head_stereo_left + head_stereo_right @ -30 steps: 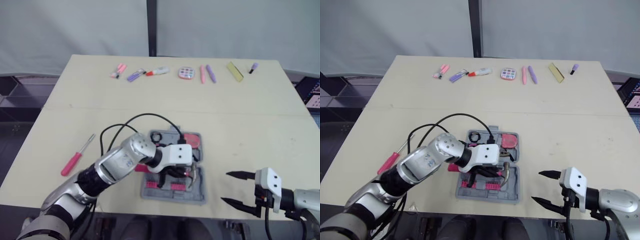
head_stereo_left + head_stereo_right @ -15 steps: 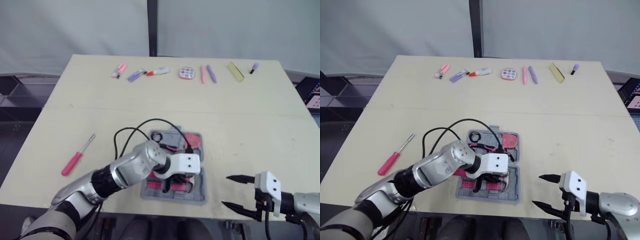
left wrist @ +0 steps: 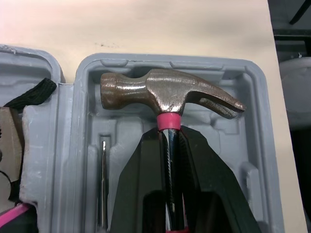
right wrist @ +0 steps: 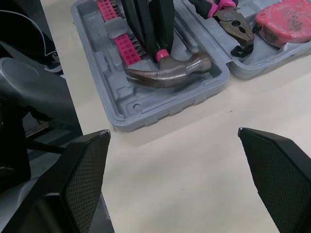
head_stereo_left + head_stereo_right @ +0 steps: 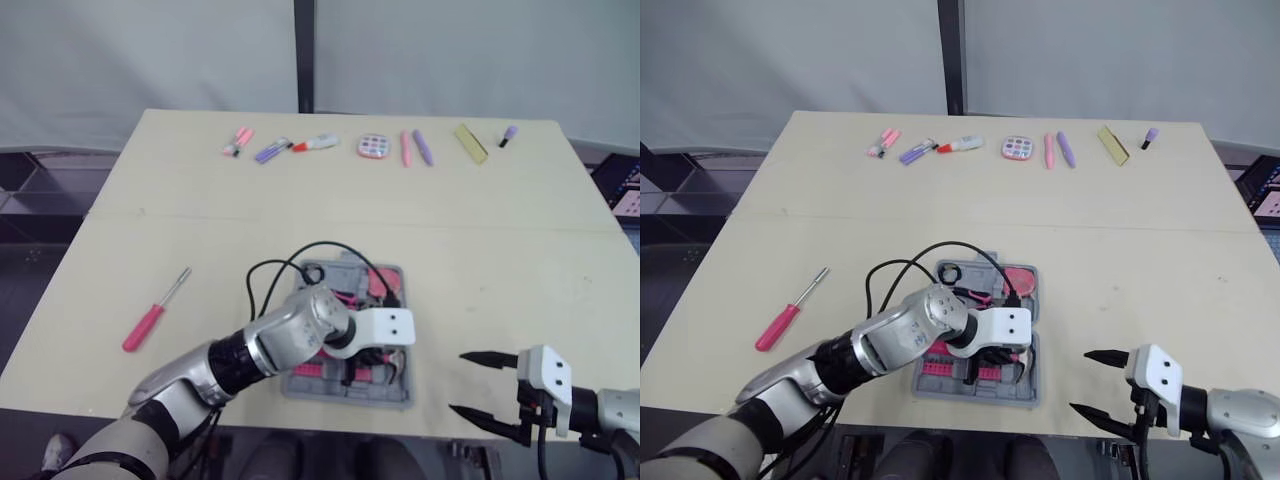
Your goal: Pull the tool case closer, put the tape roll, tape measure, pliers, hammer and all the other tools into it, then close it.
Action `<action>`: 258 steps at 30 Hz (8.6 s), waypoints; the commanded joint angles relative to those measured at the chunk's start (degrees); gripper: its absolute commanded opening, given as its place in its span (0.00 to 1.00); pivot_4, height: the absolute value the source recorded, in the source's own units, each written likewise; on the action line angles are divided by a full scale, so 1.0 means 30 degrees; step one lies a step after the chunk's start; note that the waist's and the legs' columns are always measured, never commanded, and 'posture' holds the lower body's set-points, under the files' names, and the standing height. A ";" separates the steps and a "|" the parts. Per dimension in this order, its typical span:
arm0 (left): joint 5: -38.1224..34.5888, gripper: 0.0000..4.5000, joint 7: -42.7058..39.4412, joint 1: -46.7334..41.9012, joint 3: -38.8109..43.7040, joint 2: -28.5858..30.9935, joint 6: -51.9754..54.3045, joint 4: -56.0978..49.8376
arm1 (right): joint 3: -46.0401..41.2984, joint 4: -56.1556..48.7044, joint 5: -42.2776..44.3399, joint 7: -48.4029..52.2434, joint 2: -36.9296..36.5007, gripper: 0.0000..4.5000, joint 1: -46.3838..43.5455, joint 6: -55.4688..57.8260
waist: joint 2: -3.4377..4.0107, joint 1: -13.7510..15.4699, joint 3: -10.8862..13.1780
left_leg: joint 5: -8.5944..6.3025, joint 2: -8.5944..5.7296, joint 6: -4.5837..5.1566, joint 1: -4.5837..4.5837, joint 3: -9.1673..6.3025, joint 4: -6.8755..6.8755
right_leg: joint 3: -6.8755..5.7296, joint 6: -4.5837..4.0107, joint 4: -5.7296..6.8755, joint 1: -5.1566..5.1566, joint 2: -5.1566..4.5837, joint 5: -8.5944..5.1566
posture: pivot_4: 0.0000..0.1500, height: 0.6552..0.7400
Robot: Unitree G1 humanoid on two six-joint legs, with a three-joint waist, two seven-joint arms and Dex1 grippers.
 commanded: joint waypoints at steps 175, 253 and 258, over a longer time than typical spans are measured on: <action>0.0910 0.01 -0.2975 0.9434 0.7263 0.1064 -1.9823 1.0623 | -0.3407 -0.2789 0.0824 -0.1618 0.0366 1.00 0.2364 0.1278 | 0.0186 0.0029 -0.0535 | -0.0033 -0.0020 0.0053 0.0339 -0.0056 -0.0099 | 0.0004 0.0001 -0.0346 0.0451 -0.0037 0.0000 | 1.00 0.69; -0.6600 0.99 0.2726 2.6437 2.1884 0.2546 -1.8323 -0.4412 | 0.0566 -0.0578 0.0009 -0.2509 0.1879 1.00 -0.0241 0.0286 | 0.0132 -0.0081 0.0078 | -0.0045 0.0062 0.0000 0.0245 -0.0017 -0.0127 | -0.0001 -0.0001 -0.0669 0.0424 -0.0024 -0.0005 | 1.00 0.69; -0.7755 0.99 0.4027 2.5124 2.3115 0.2775 -1.6292 -0.4829 | 0.0326 -0.1740 0.1318 -0.2104 0.1404 1.00 -0.0907 0.1015 | 0.0140 -0.0077 0.0084 | -0.0045 0.0063 0.0000 0.0245 -0.0017 -0.0125 | -0.0001 -0.0001 -0.0664 0.0424 -0.0023 -0.0005 | 1.00 0.69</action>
